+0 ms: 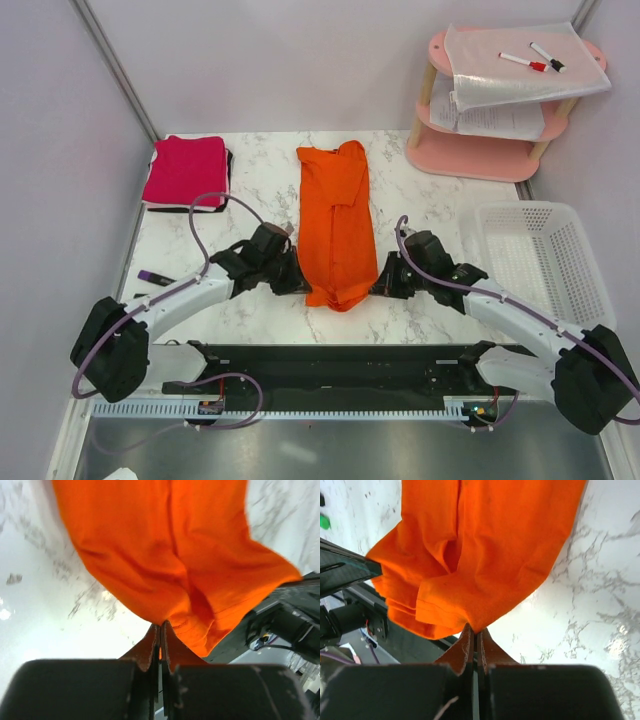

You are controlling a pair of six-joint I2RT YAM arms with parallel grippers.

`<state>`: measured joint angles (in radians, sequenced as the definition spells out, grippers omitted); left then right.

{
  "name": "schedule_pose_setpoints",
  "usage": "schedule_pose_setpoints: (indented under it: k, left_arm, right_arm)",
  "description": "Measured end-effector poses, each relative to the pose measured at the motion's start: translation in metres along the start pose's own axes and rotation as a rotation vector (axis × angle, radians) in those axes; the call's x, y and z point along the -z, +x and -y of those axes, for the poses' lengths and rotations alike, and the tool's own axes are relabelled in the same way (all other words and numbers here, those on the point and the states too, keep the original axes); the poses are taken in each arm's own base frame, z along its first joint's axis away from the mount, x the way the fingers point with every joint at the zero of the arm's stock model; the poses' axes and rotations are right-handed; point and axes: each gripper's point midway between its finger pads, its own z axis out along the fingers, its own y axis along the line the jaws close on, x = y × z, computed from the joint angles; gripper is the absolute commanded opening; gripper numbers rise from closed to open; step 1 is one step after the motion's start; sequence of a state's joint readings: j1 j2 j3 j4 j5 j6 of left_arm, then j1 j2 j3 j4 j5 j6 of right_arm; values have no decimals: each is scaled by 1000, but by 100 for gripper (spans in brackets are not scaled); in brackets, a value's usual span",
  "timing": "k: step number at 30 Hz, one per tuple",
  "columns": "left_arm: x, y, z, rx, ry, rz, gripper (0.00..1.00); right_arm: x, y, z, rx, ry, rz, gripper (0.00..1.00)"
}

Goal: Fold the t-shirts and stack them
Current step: Grab the bottom of the folded rectangular tshirt with both arms, then fold the folded rectangular tshirt in 1/3 of the way

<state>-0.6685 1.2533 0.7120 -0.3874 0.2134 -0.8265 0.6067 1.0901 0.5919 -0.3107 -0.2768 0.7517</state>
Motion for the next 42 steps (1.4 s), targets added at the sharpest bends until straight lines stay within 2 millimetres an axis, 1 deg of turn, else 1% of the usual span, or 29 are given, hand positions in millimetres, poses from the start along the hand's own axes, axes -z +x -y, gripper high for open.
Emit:
schedule_pose_setpoints:
  k: [3,5,8,11,14,16,19,22,26,27,28,29,30,31,32,33,35,36,37,39,41,42]
  left_arm:
    - [6,-25,18,-12,15,45,2]
    - [7,-48,25,-14,15,82,2]
    - [7,-74,25,-3,4,119,2]
    - [3,-100,20,9,-17,144,2]
    - [-1,-119,15,16,-31,154,2]
    - [-4,-130,14,20,-30,155,2]
    - [-12,-149,12,27,-31,155,2]
    - [-23,-169,11,30,-30,153,2]
    - [-42,-188,4,44,-27,131,2]
    - [-48,-192,2,49,-26,123,9]
    - [-53,-195,-1,54,-29,116,25]
    - [-58,-198,-4,59,-31,110,45]
    - [-63,-202,-6,58,-29,101,77]
    - [-68,-206,-8,57,-25,93,88]
    - [-73,-211,-10,51,-21,89,94]
    - [-76,-218,-10,55,-11,89,100]
    - [-80,-231,-12,56,0,100,100]
    - [-79,-235,-14,60,3,106,100]
    - [-77,-239,-17,63,3,112,100]
    - [-72,-244,-19,62,5,126,100]
    - [-67,-245,-24,62,2,138,100]
    - [-63,-242,-25,61,0,140,99]
  right_arm:
    - [0,-17,-3,31,22,55,0]
    - [0,-30,-5,53,40,91,0]
    - [0,-52,-10,89,70,148,0]
    - [-4,-83,-19,127,97,208,0]
    - [-11,-110,-21,133,120,244,0]
    - [-19,-130,-17,123,139,272,0]
    - [-30,-149,-8,107,171,288,0]
    - [-45,-164,0,99,193,291,0]
    - [-69,-180,12,94,219,278,0]
    - [-76,-184,15,93,223,275,1]
    - [-81,-188,18,90,228,272,1]
    - [-88,-192,22,87,235,267,2]
    - [-94,-198,26,84,240,268,6]
    - [-102,-204,32,76,247,271,9]
    - [-107,-208,37,69,252,275,14]
    - [-111,-212,43,58,258,281,32]
    - [-115,-219,55,36,270,301,53]
    - [-115,-224,59,33,270,322,73]
    - [-113,-230,61,33,267,356,82]
    - [-102,-234,63,37,263,412,93]
    - [-87,-232,61,39,255,447,95]
    - [-77,-232,57,45,248,468,95]
